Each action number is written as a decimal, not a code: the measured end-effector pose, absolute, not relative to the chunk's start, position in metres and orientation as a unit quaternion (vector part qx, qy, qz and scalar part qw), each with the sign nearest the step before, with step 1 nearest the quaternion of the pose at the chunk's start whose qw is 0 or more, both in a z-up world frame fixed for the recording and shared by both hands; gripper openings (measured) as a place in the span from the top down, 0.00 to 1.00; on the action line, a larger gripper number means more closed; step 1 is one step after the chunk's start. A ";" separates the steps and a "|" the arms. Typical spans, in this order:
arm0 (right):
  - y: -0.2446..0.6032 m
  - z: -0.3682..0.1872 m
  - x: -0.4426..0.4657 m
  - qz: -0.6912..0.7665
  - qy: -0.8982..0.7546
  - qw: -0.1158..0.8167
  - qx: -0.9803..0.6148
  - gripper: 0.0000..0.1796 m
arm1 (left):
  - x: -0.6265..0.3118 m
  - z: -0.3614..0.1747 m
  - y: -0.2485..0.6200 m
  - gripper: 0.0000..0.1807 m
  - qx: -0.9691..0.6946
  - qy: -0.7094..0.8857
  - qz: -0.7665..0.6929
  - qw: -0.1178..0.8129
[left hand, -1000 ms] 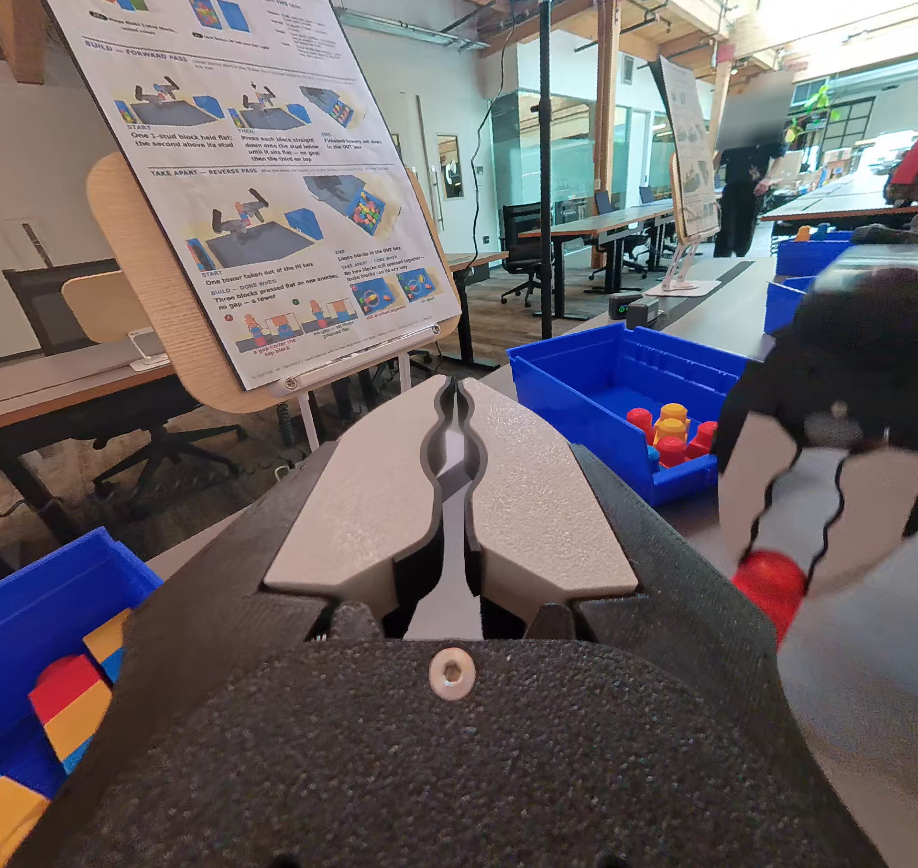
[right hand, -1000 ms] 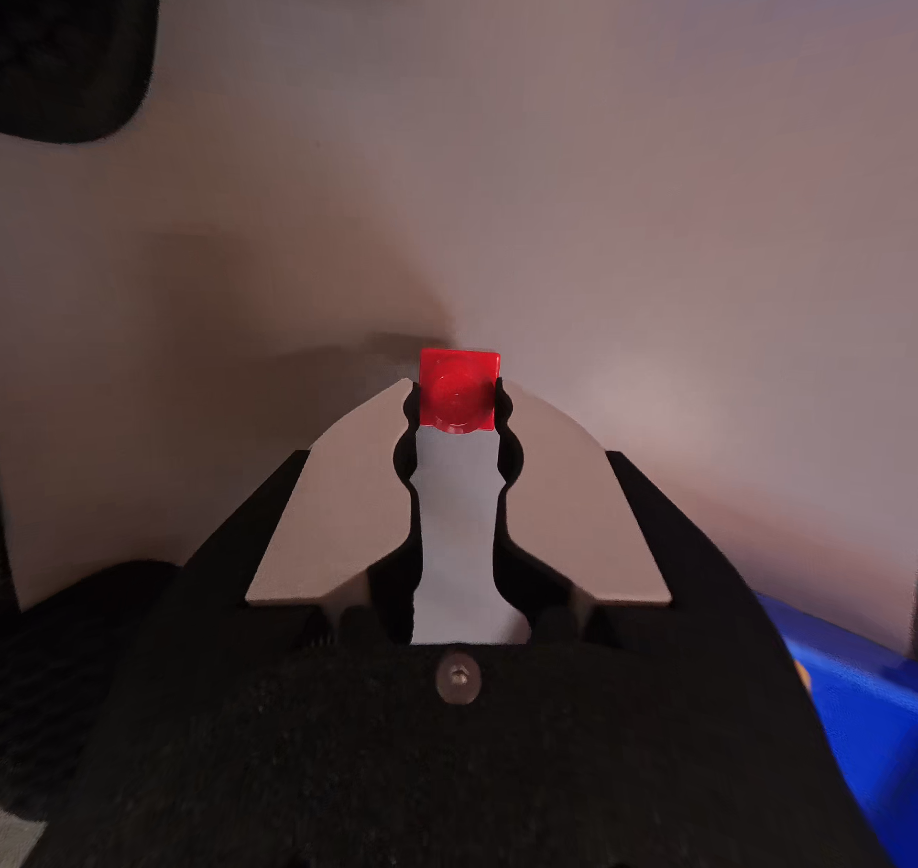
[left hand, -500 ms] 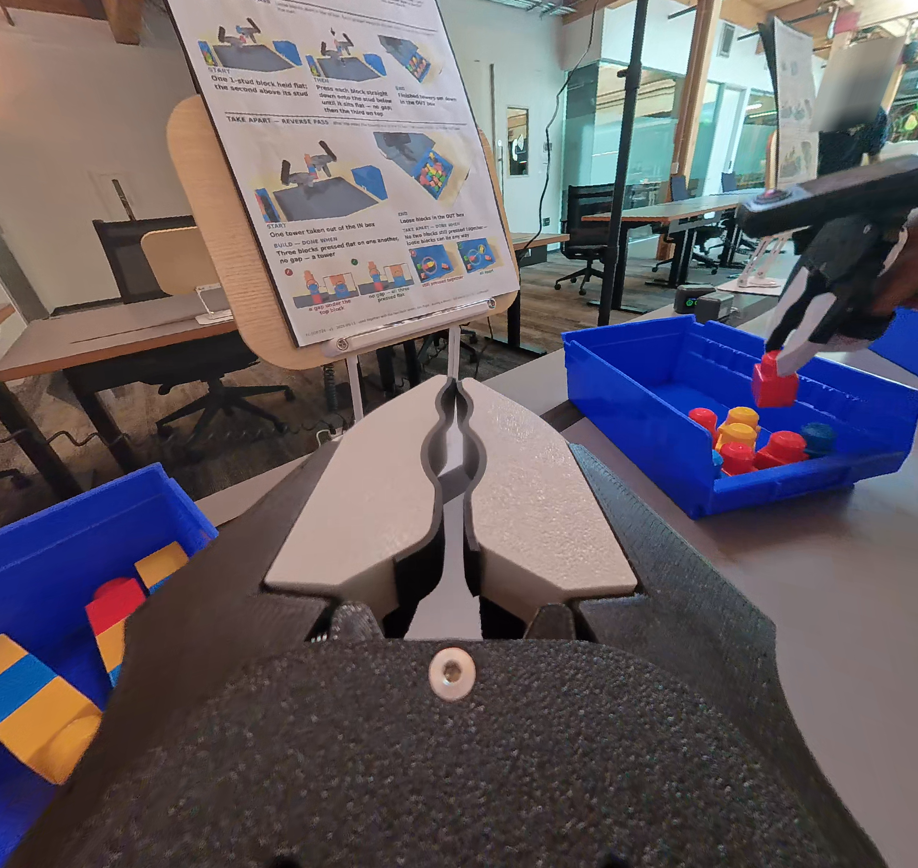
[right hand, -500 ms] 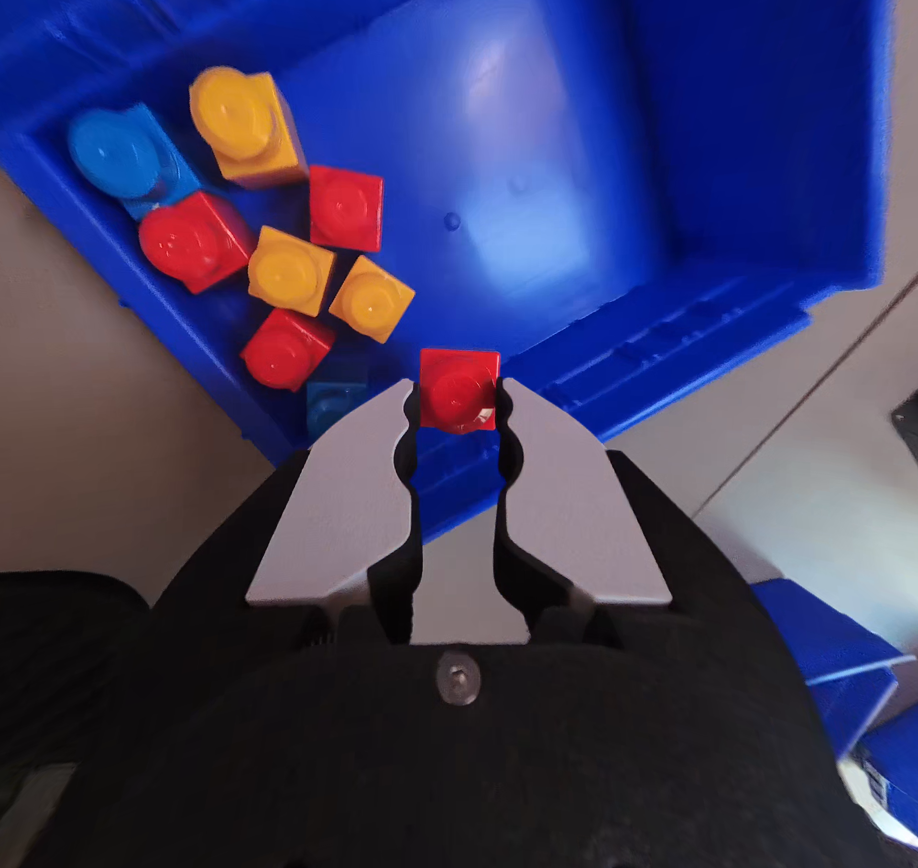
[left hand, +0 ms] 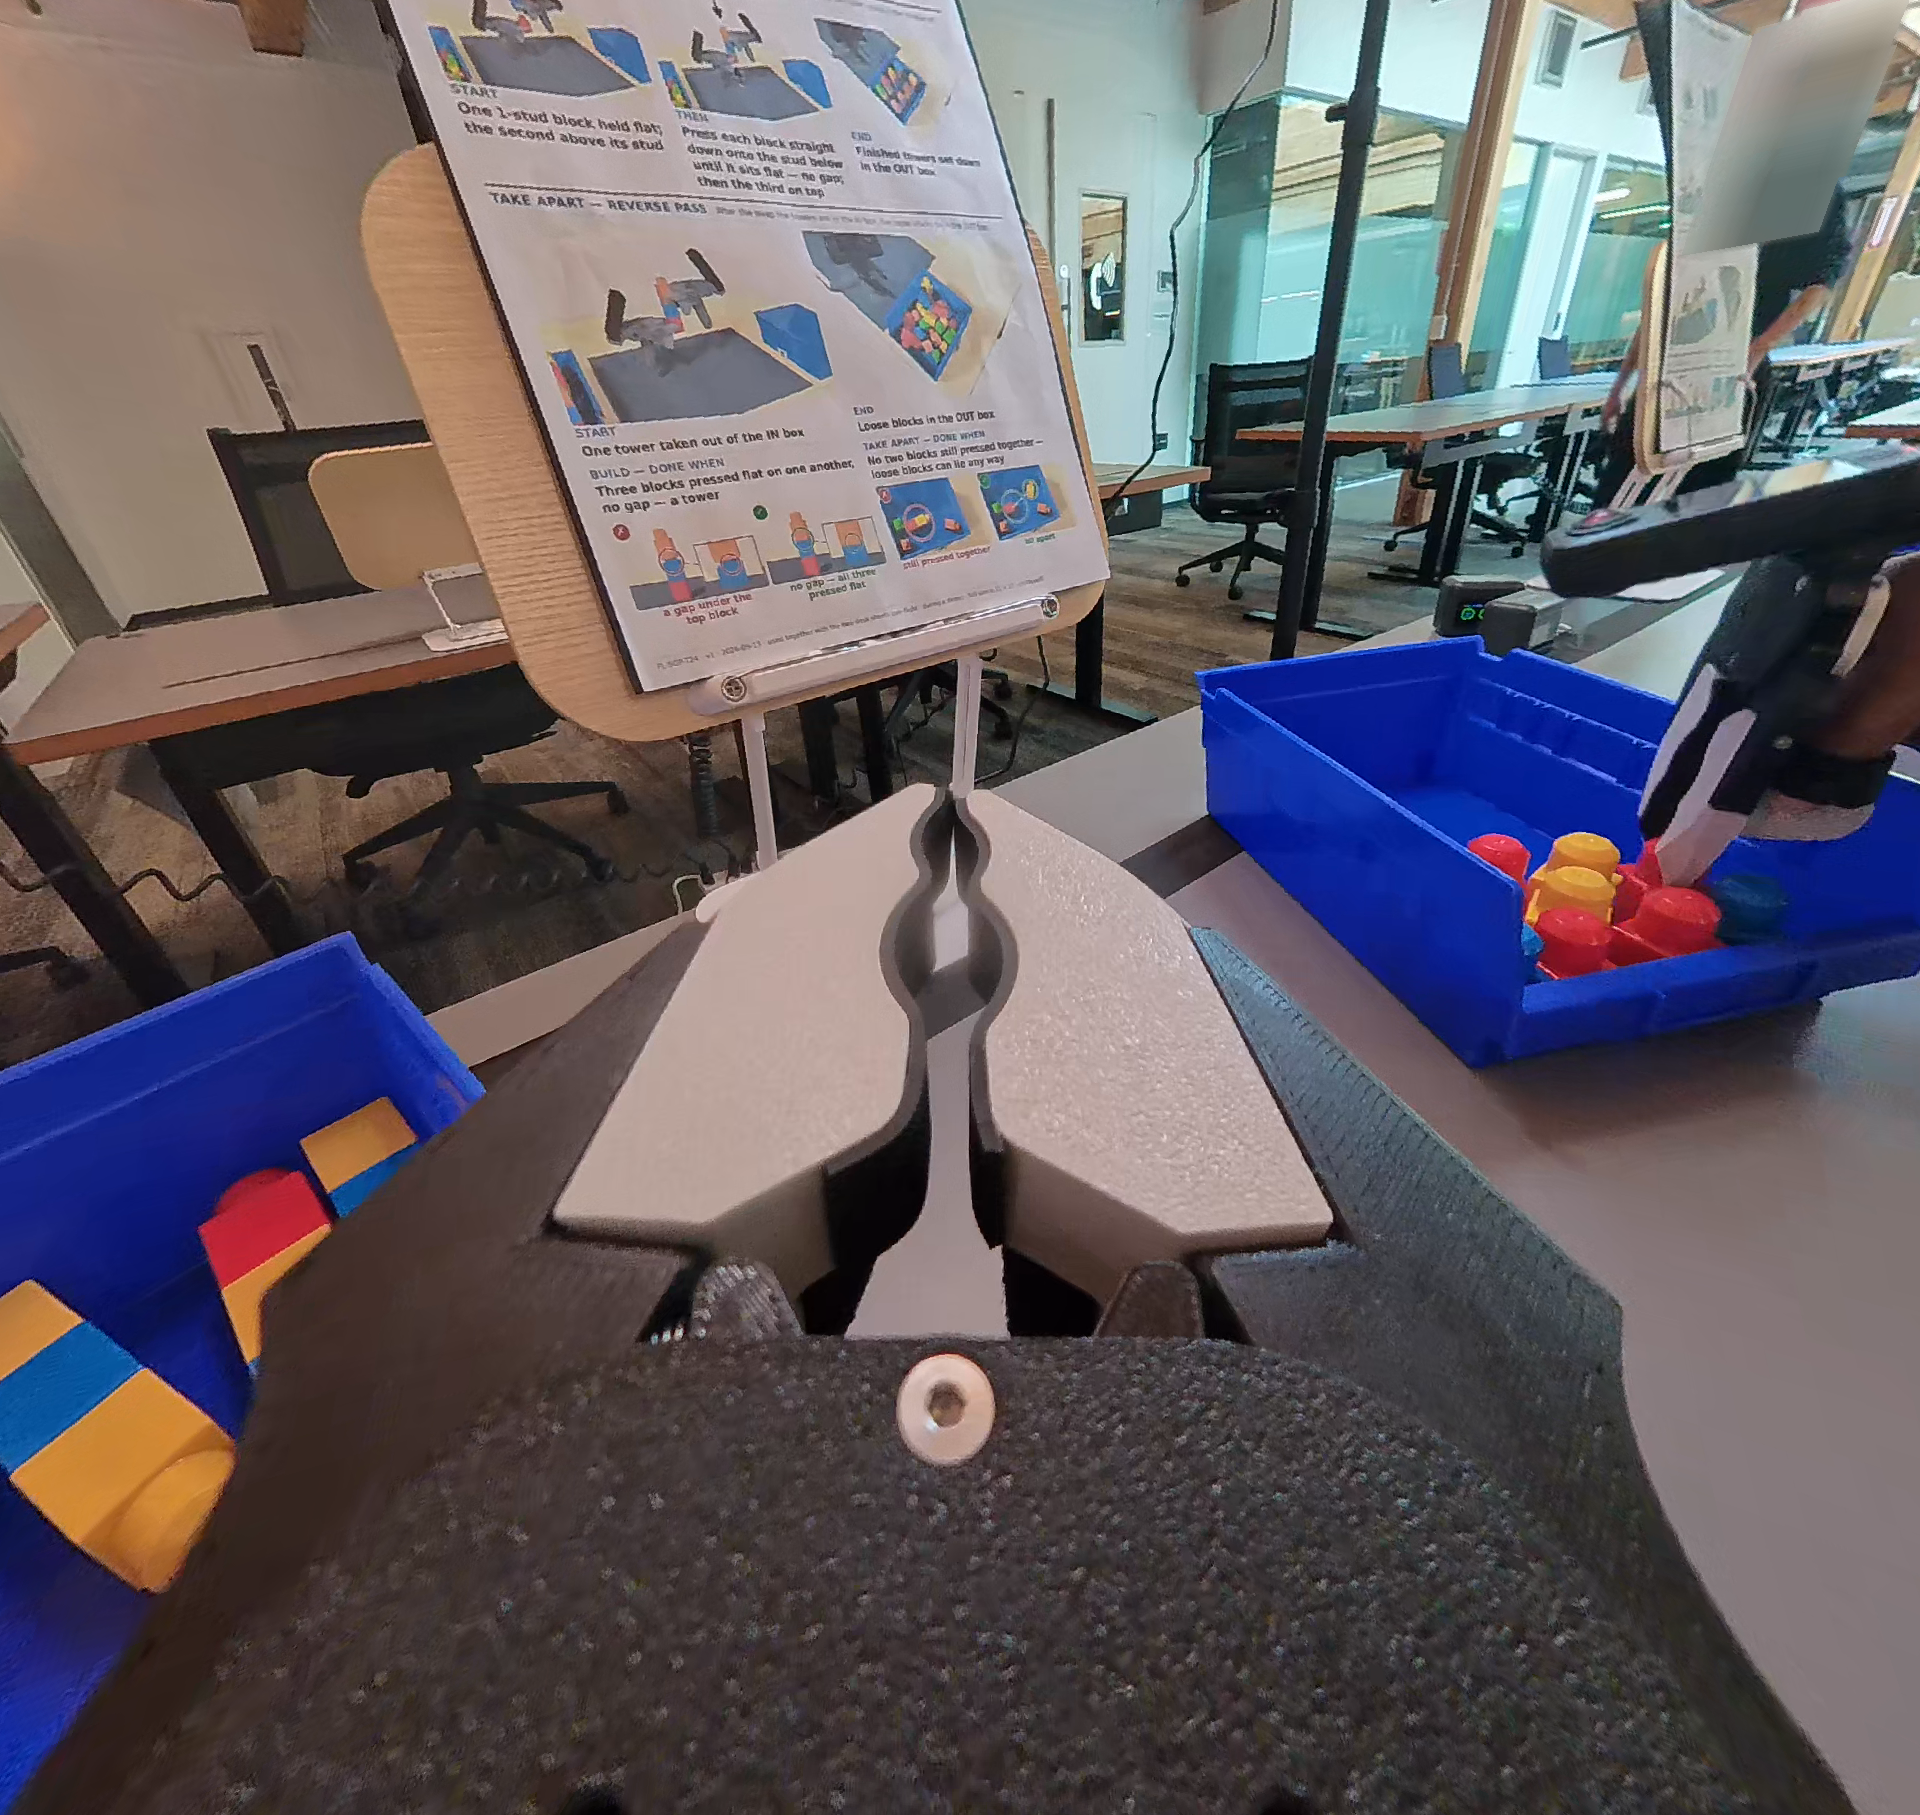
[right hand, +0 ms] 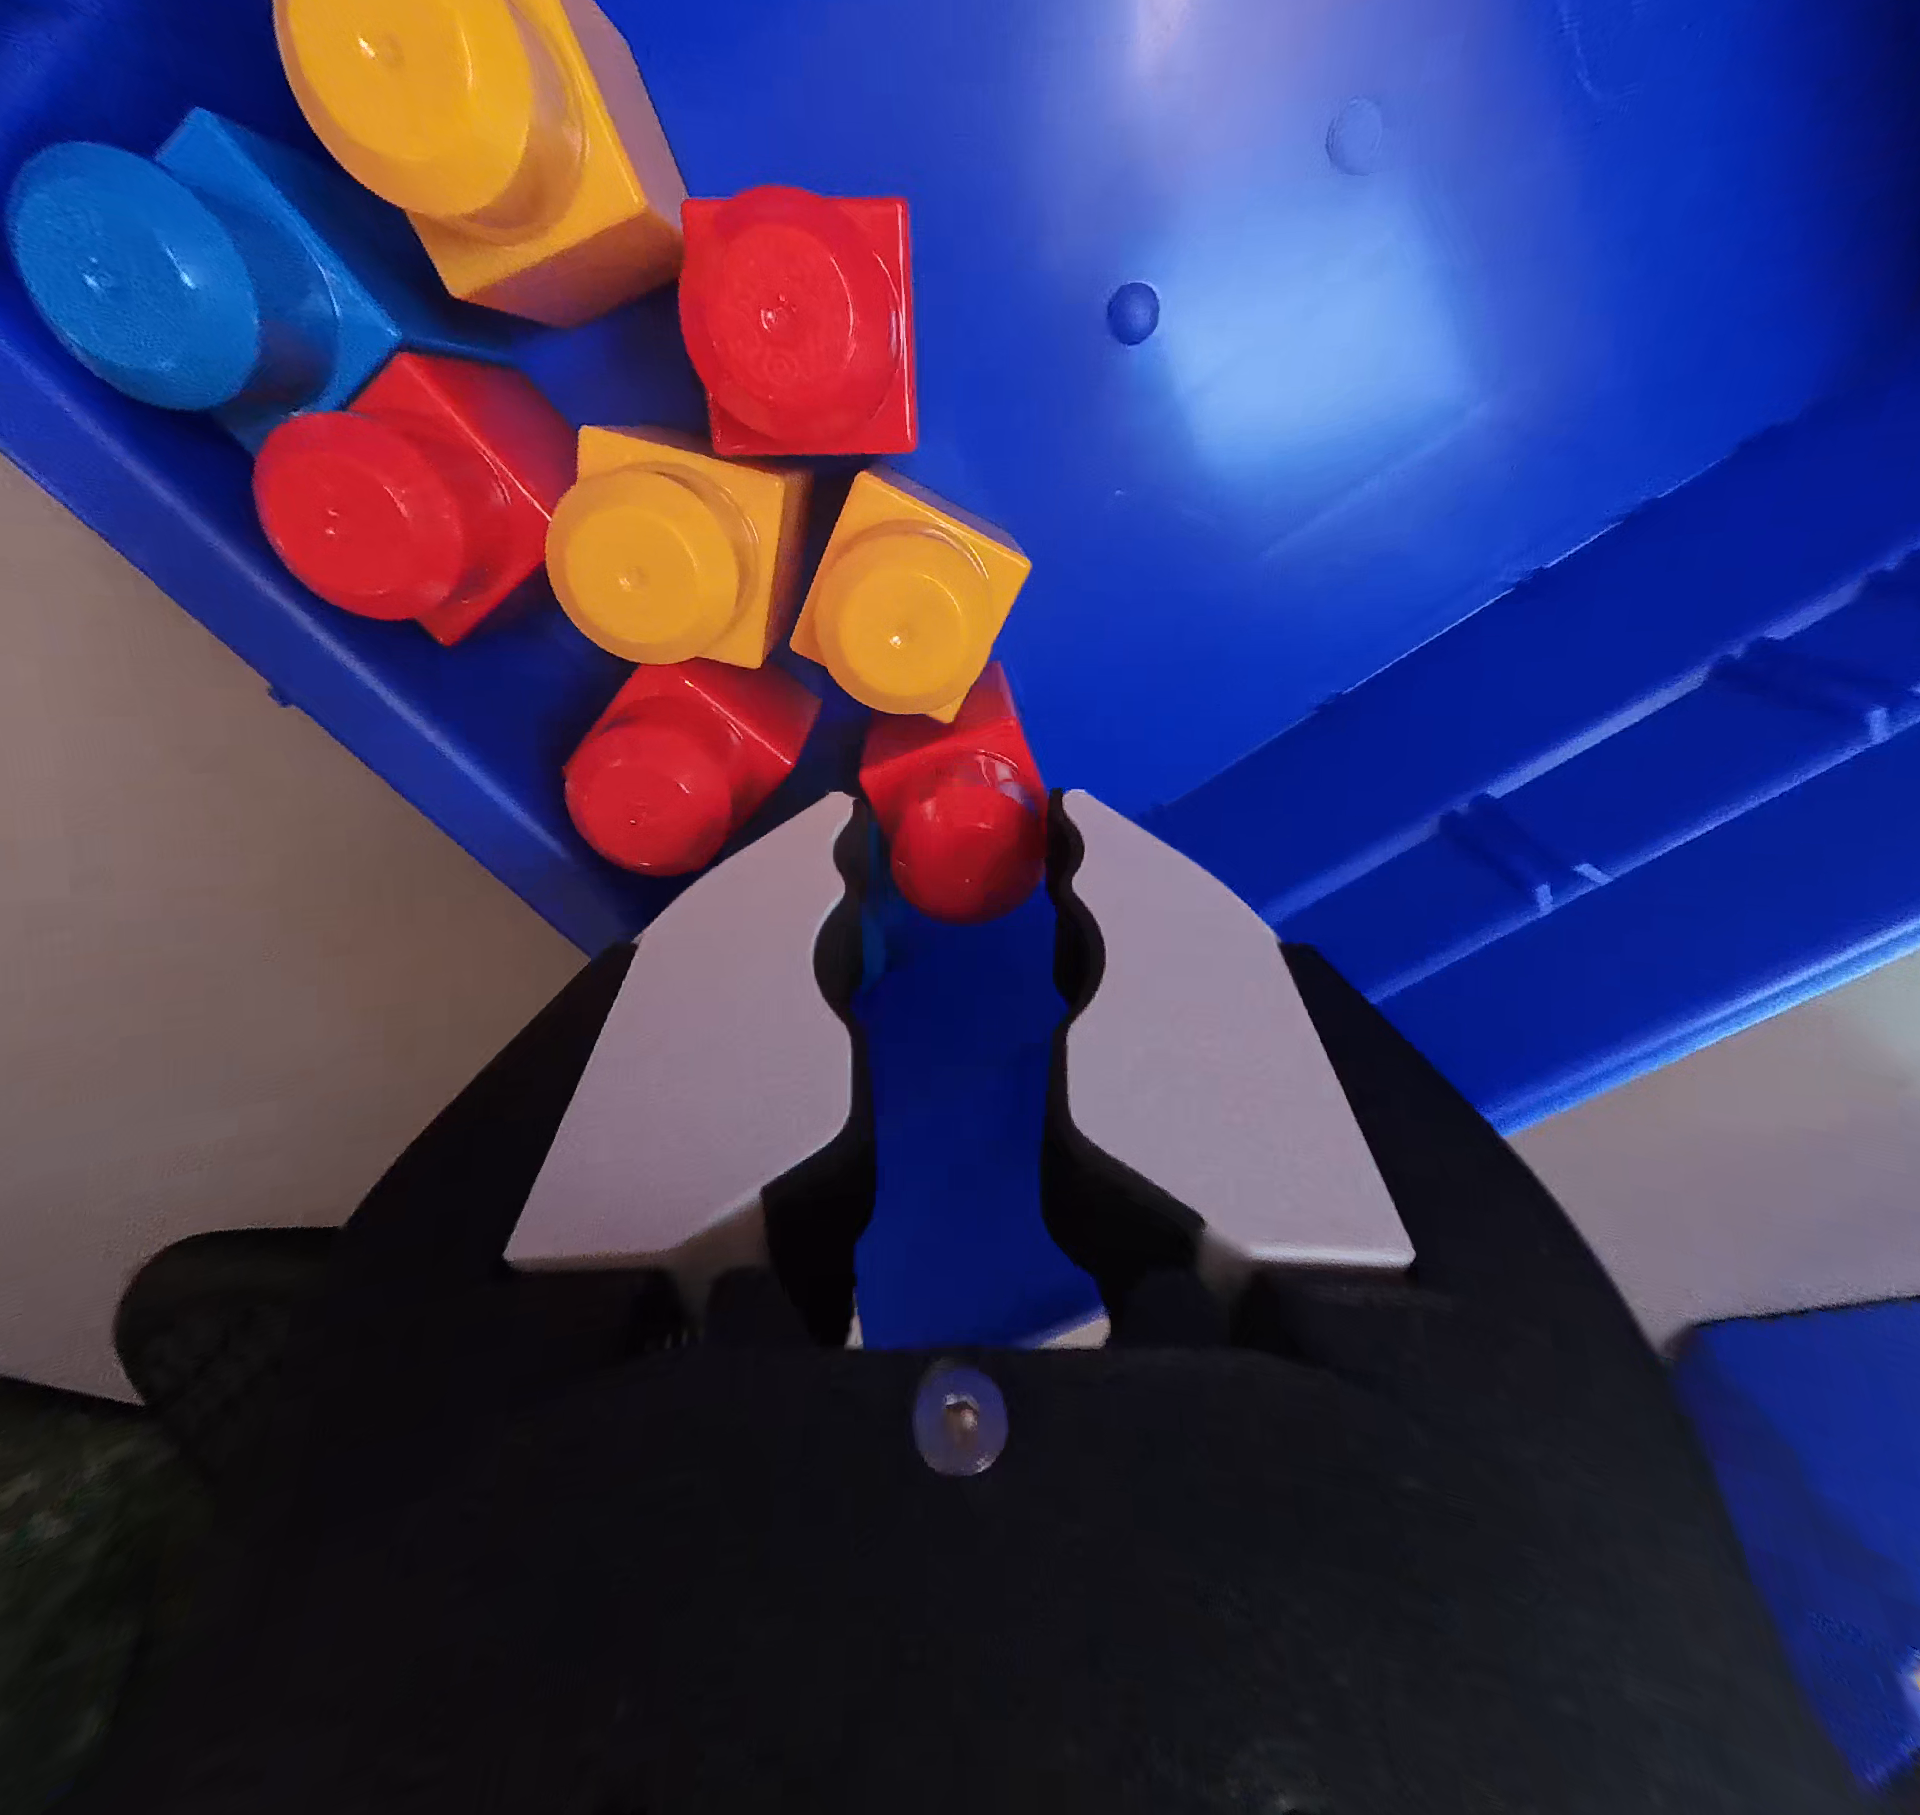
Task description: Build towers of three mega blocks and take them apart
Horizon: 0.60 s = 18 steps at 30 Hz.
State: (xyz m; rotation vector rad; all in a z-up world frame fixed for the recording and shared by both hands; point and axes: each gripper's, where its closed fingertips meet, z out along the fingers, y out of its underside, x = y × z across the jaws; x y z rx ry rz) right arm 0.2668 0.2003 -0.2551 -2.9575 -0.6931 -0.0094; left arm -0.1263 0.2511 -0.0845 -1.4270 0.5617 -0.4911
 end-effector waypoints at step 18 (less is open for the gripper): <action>0.188 -0.088 0.062 0.191 -0.252 0.639 -0.701 0.94 | -0.307 -0.095 0.265 1.00 -0.749 0.020 -0.068 0.658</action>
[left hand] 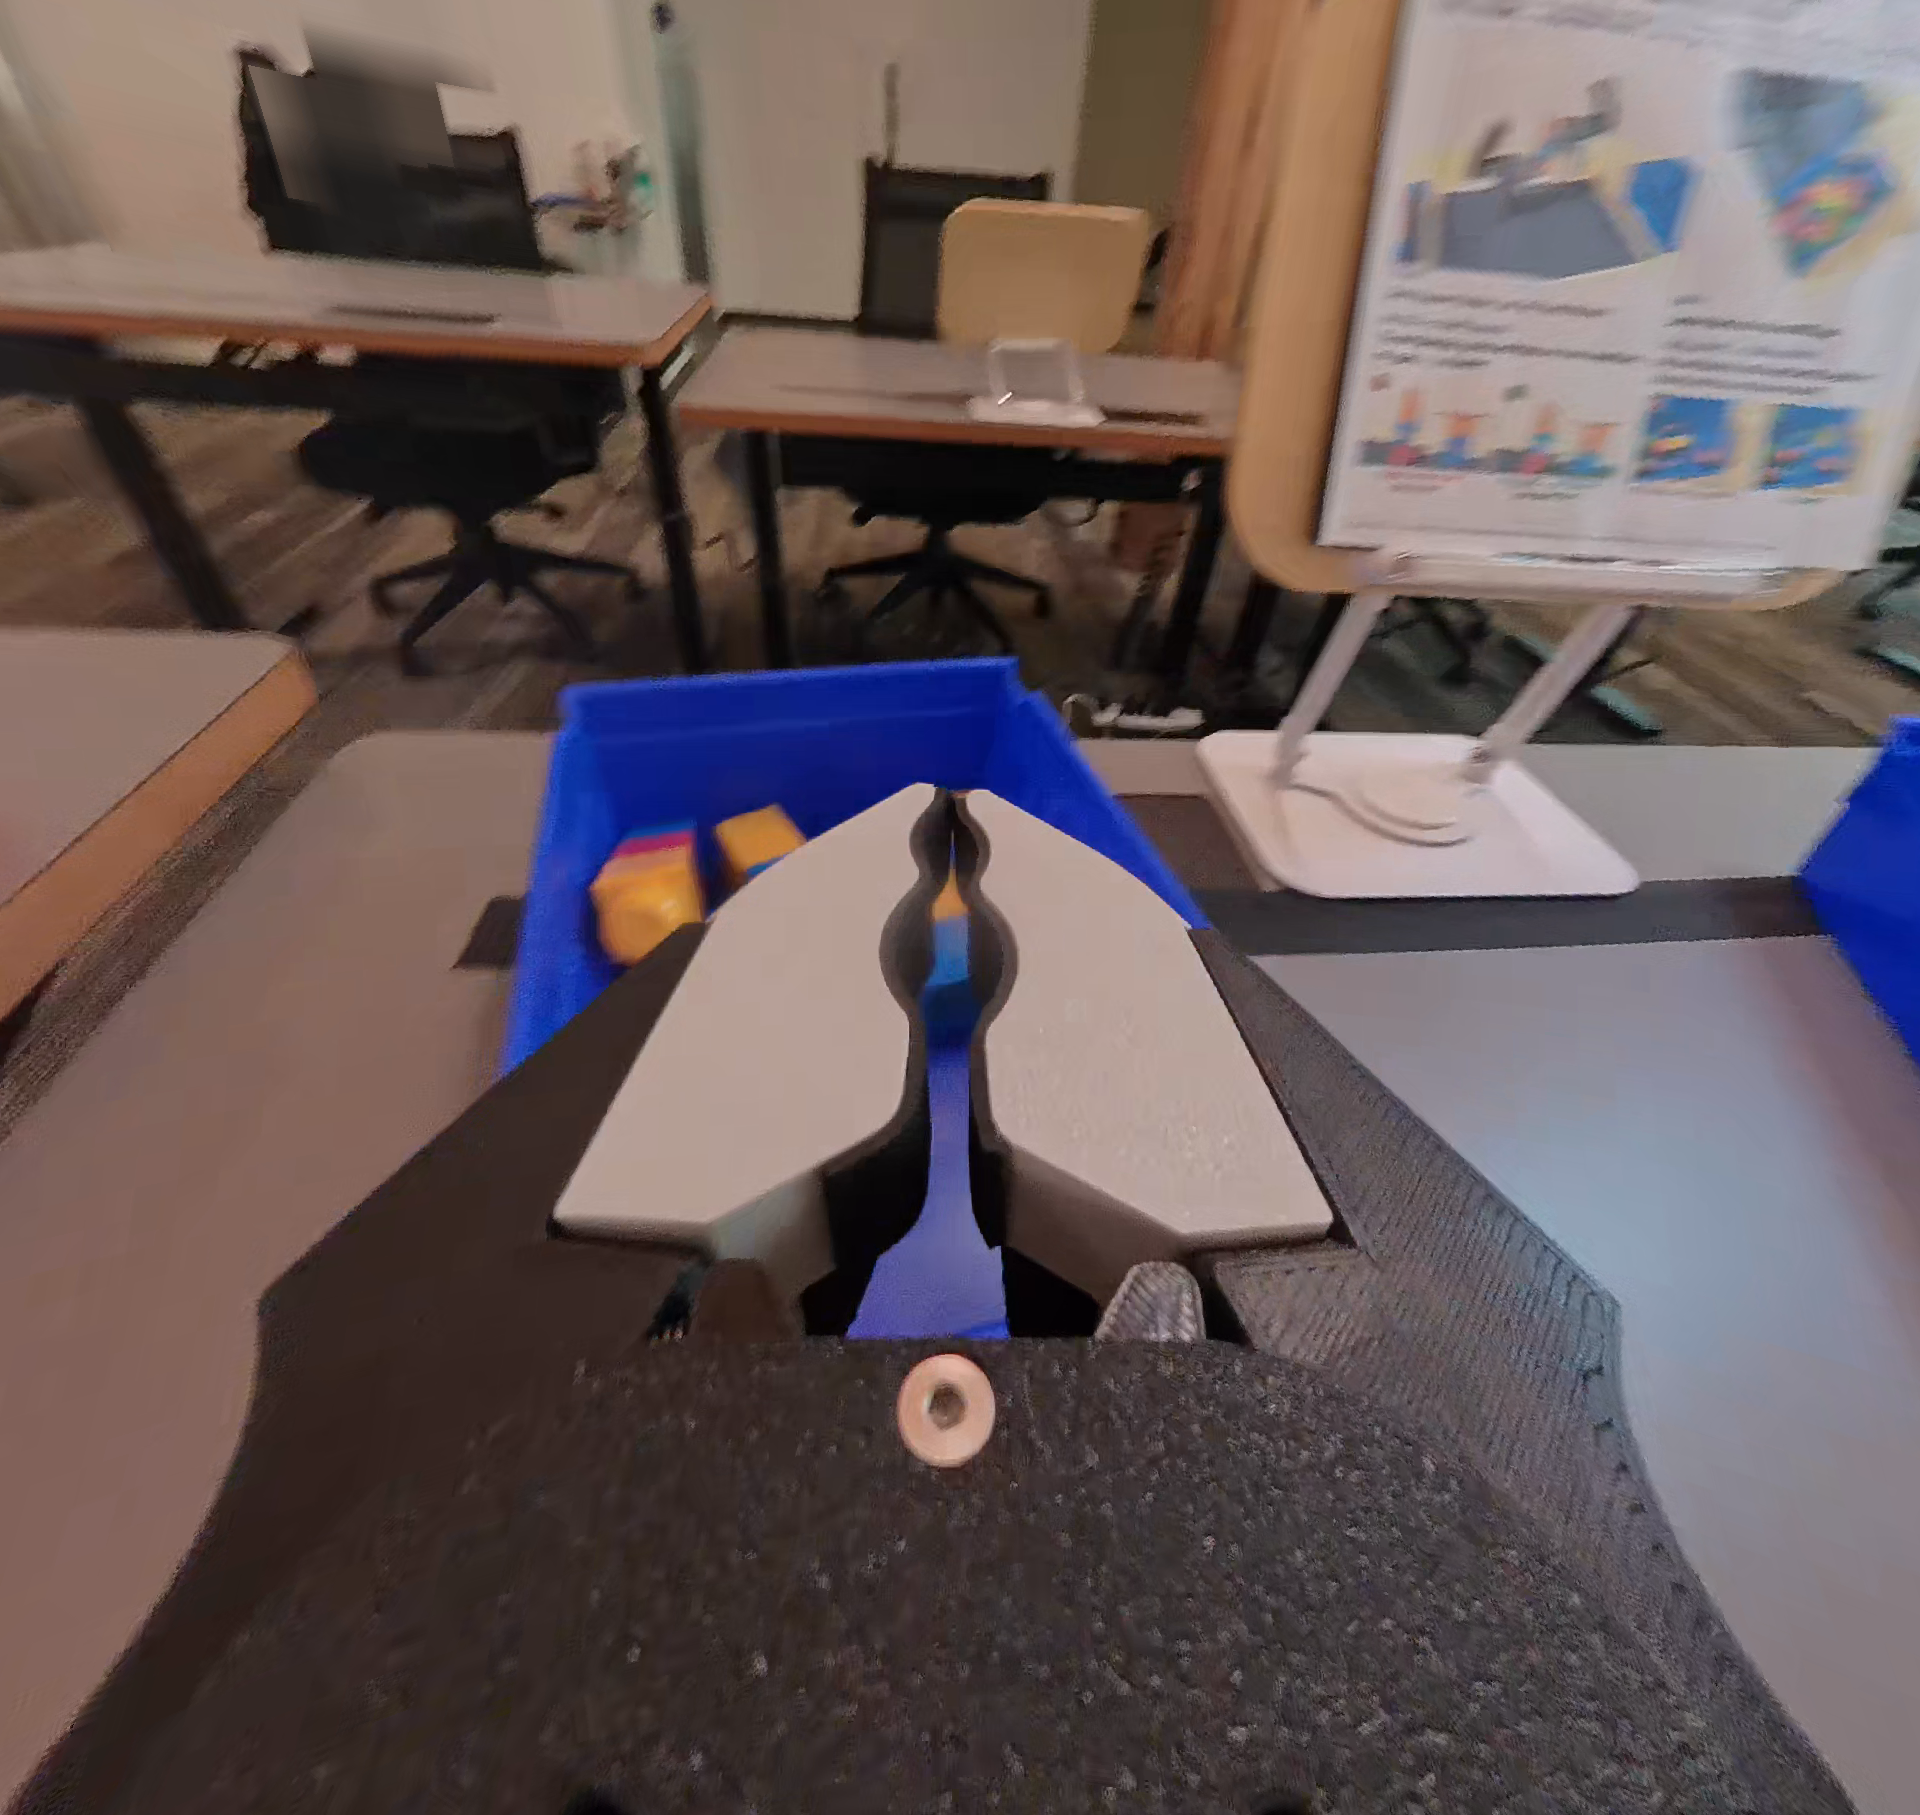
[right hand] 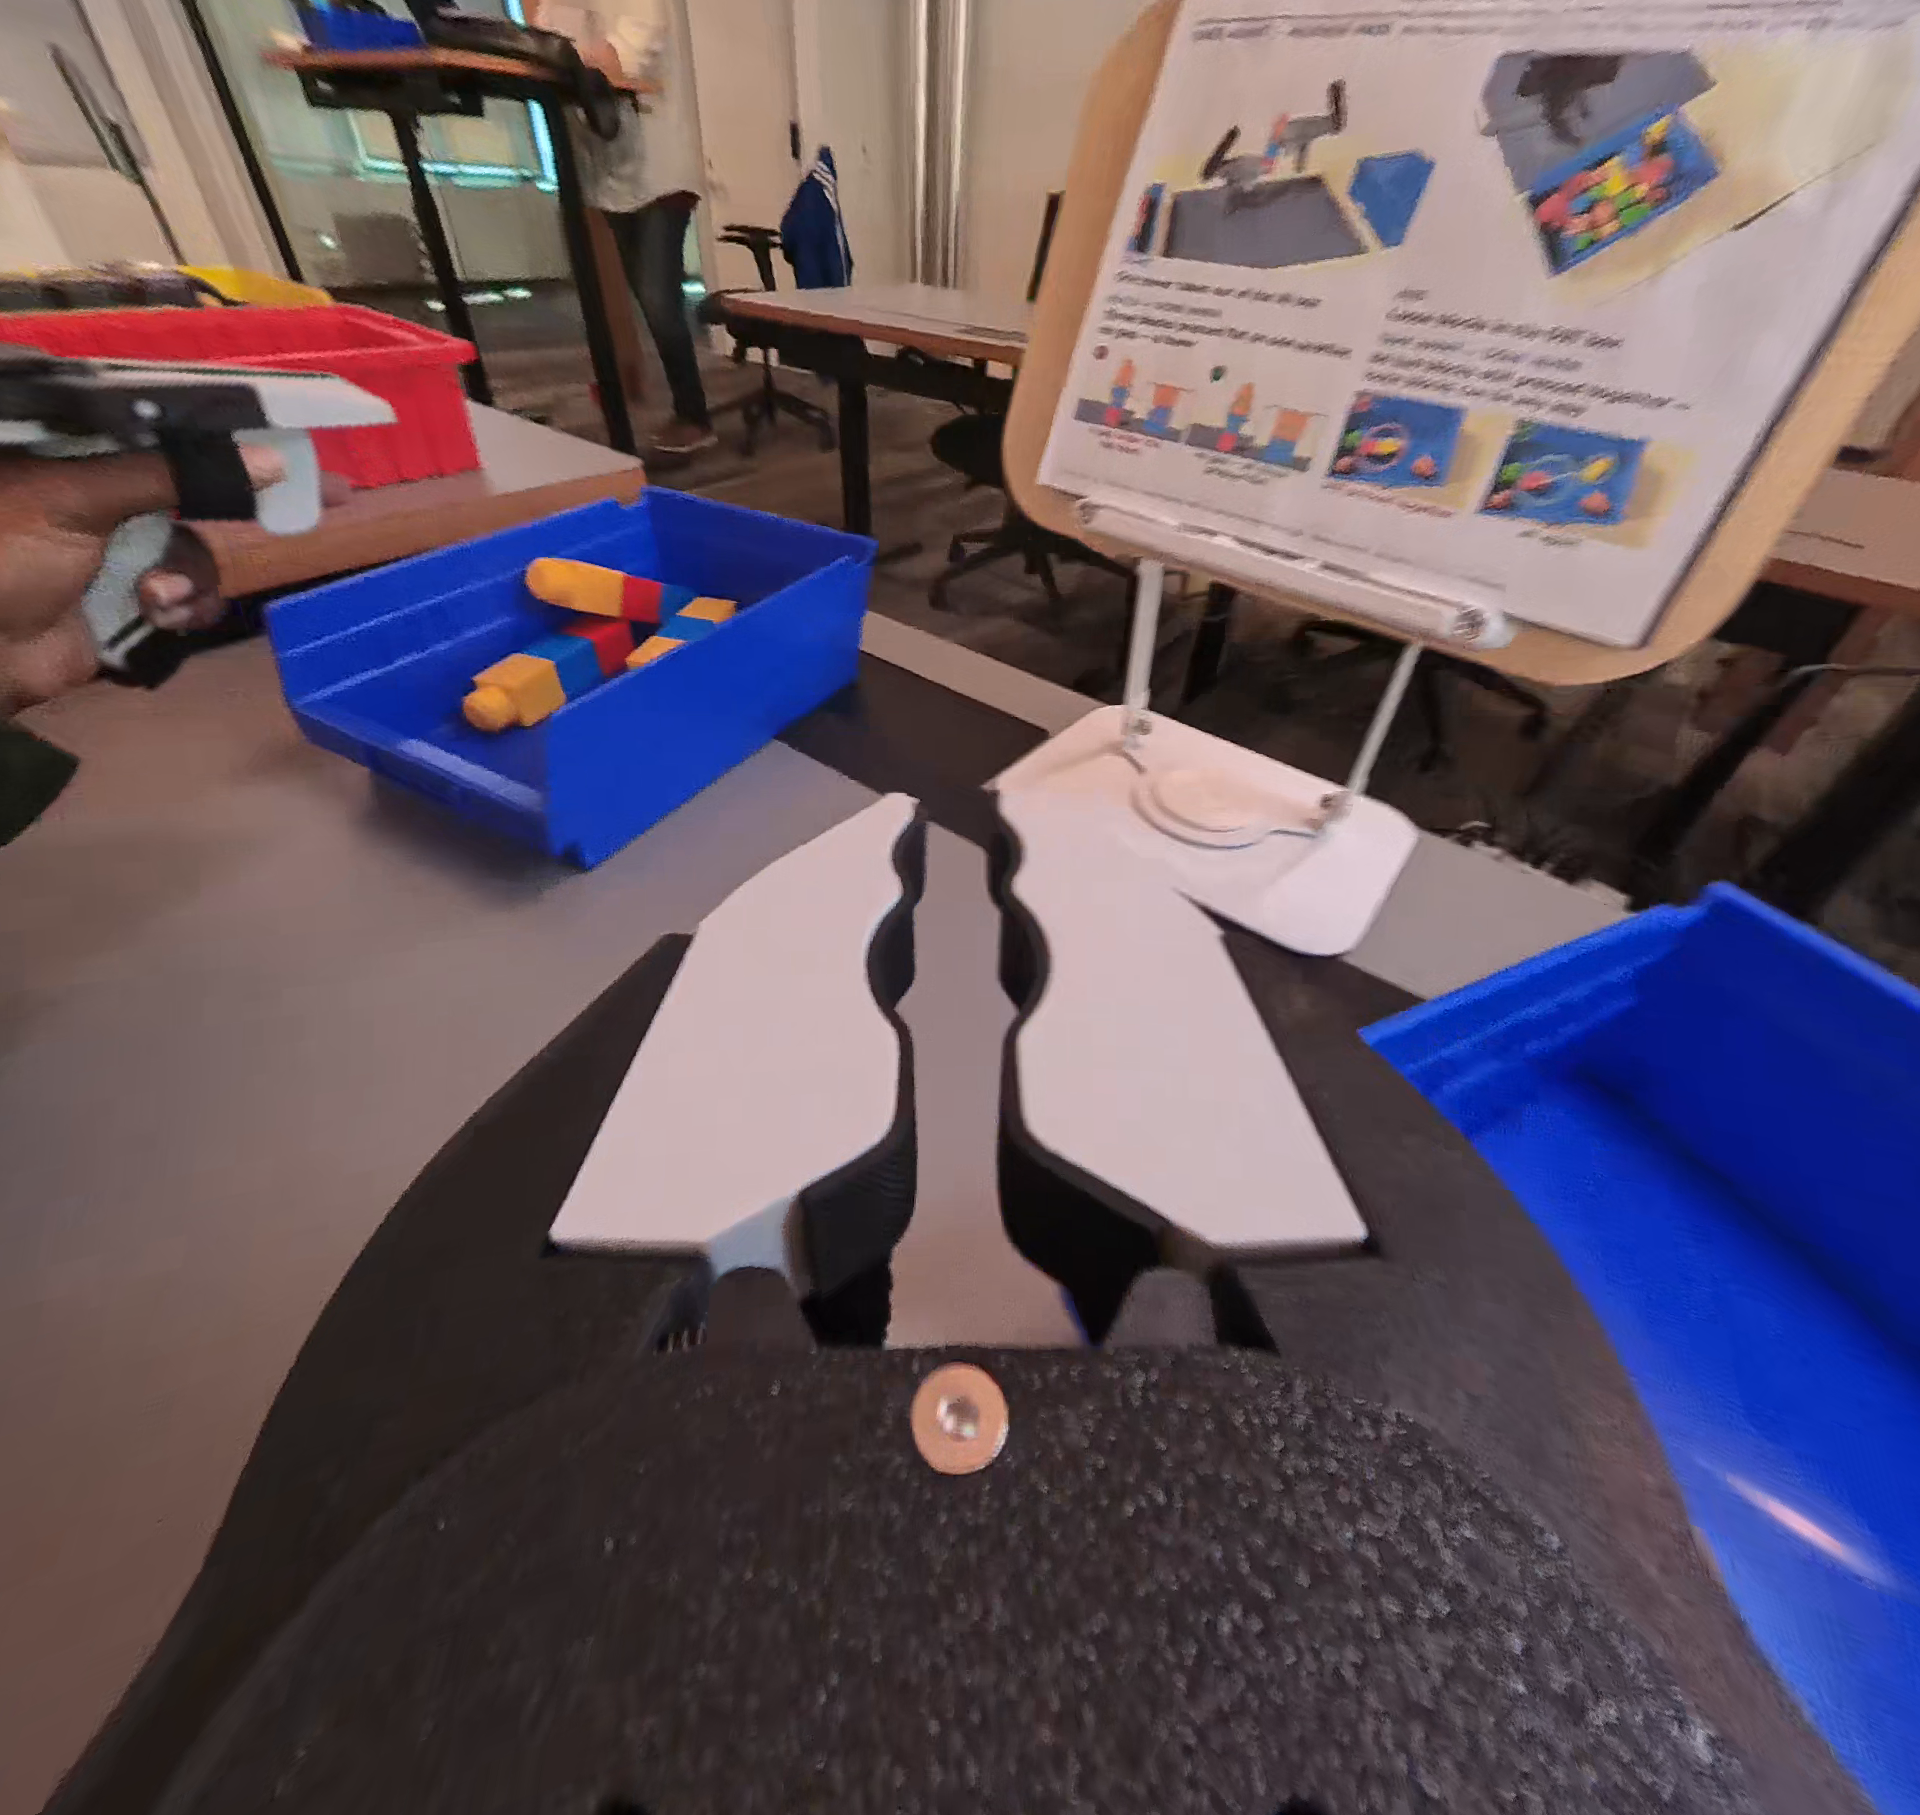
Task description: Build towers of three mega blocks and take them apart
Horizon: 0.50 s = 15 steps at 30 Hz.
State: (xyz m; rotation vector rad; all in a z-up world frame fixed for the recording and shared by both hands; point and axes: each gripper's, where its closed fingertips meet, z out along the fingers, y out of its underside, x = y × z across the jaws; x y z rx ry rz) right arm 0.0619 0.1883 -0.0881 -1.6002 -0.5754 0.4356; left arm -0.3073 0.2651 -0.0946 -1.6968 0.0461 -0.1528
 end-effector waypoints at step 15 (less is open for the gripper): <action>0.171 -0.159 0.022 0.255 -0.316 0.591 -0.697 1.00 | -0.352 -0.252 0.295 0.73 -0.932 0.047 0.110 0.343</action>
